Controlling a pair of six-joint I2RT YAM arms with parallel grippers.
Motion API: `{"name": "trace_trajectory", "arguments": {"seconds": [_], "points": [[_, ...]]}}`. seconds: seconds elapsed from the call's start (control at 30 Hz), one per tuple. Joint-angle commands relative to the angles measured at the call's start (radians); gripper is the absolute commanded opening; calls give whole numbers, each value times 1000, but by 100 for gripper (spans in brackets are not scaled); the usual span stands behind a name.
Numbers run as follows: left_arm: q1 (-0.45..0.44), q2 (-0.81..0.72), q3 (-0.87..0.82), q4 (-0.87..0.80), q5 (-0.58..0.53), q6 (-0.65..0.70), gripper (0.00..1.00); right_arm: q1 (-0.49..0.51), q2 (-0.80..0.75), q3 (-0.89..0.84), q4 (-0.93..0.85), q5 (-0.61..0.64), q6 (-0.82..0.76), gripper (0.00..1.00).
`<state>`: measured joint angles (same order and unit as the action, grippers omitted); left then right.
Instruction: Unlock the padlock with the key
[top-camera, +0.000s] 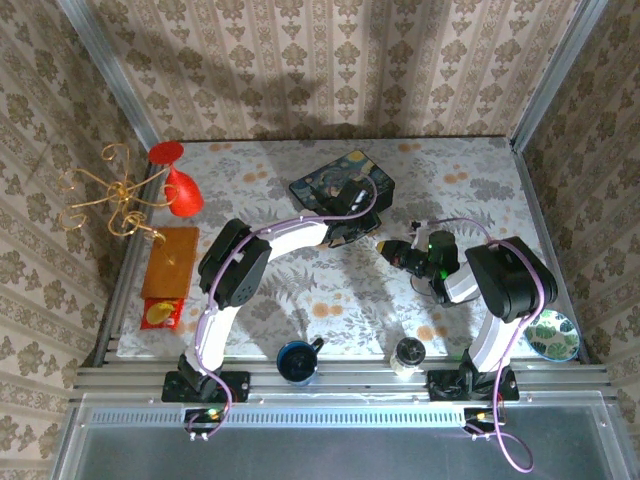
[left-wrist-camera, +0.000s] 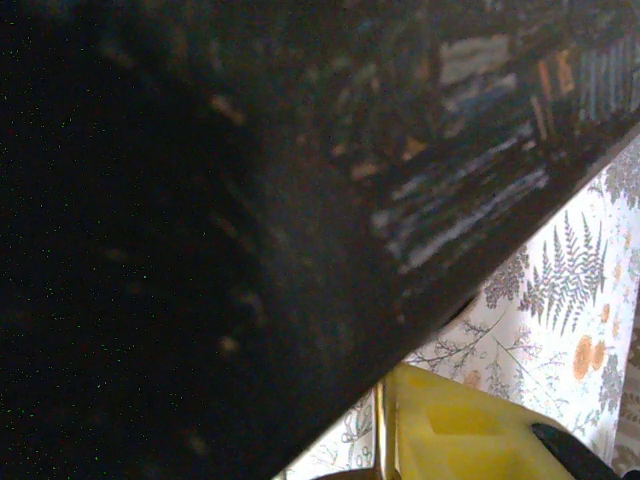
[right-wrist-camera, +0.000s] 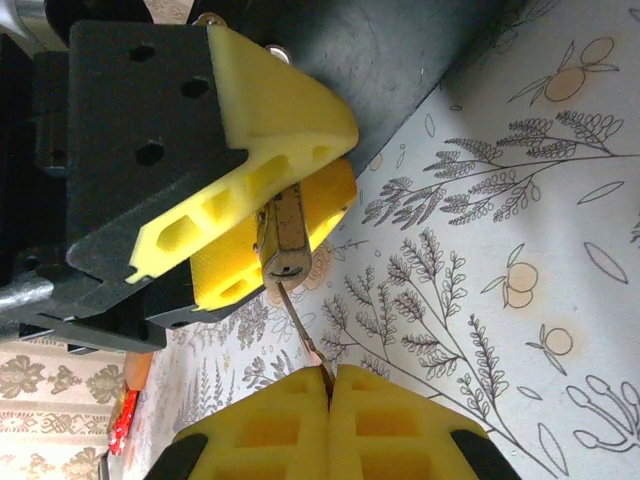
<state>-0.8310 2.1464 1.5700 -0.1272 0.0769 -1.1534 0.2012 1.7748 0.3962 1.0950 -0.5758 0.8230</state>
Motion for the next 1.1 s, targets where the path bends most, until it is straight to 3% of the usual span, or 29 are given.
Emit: {"name": "trace_trajectory", "arguments": {"seconds": [0.0,1.07], "points": [[-8,-69,-1,34,-27,-12,11,7,-33,-13,-7,-4,22,0],[-8,-68,-14,61,-7,-22,11,0,-74,-15,-66,36,8,0]]}}
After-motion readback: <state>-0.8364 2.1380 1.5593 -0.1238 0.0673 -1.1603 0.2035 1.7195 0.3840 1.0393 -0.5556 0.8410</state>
